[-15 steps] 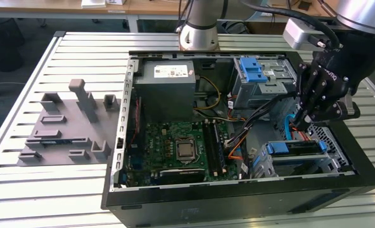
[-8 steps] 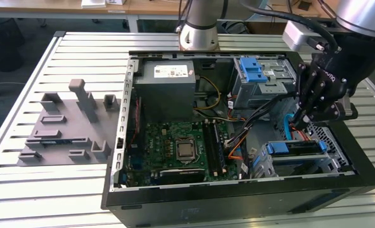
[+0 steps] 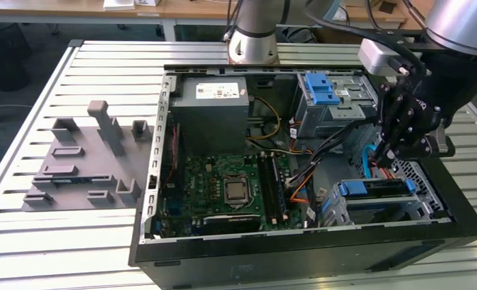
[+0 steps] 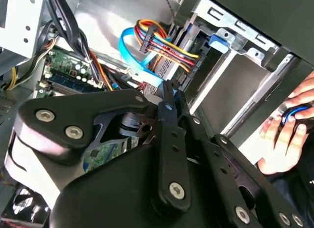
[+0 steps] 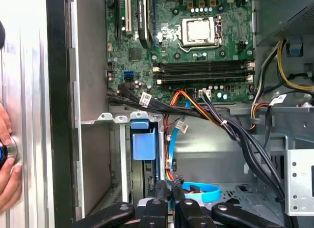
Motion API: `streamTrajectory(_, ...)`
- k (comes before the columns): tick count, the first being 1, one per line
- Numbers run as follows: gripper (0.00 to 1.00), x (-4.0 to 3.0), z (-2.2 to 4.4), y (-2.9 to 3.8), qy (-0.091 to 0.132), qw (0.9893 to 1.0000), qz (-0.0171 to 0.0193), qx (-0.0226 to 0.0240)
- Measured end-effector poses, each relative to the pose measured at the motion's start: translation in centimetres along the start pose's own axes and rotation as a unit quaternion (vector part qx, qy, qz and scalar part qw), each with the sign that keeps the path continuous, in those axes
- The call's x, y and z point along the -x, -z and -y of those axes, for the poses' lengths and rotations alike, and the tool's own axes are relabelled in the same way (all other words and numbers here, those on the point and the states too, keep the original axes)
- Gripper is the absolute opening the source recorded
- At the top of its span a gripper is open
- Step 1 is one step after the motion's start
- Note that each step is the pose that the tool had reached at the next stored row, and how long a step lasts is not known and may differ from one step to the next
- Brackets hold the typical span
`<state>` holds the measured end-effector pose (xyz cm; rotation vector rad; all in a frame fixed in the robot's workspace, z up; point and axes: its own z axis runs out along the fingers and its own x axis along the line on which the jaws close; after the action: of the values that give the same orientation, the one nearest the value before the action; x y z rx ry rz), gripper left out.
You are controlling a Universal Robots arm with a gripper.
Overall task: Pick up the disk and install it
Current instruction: 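Insert the second disk wire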
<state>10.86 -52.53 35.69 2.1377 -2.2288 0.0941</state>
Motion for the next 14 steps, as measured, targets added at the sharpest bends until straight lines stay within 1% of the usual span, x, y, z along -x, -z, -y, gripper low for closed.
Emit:
streamTrajectory(3, 0.16, -0.16, -0.27, -0.14, 0.000, 1.0000, 0.0010, -0.0065)
streamTrajectory(5, 0.16, -0.24, -0.37, -0.33, 0.000, 1.0000, 0.0013, -0.0090)
streamTrajectory(8, 0.16, -0.37, -0.37, -0.73, 0.000, 1.0000, 0.0012, -0.0091)
streamTrajectory(13, 0.16, -0.38, -0.40, -0.79, 0.000, 1.0000, 0.0012, -0.0092)
streamTrajectory(14, 0.16, -0.40, -0.51, -0.80, 0.000, 1.0000, 0.0013, -0.0096)
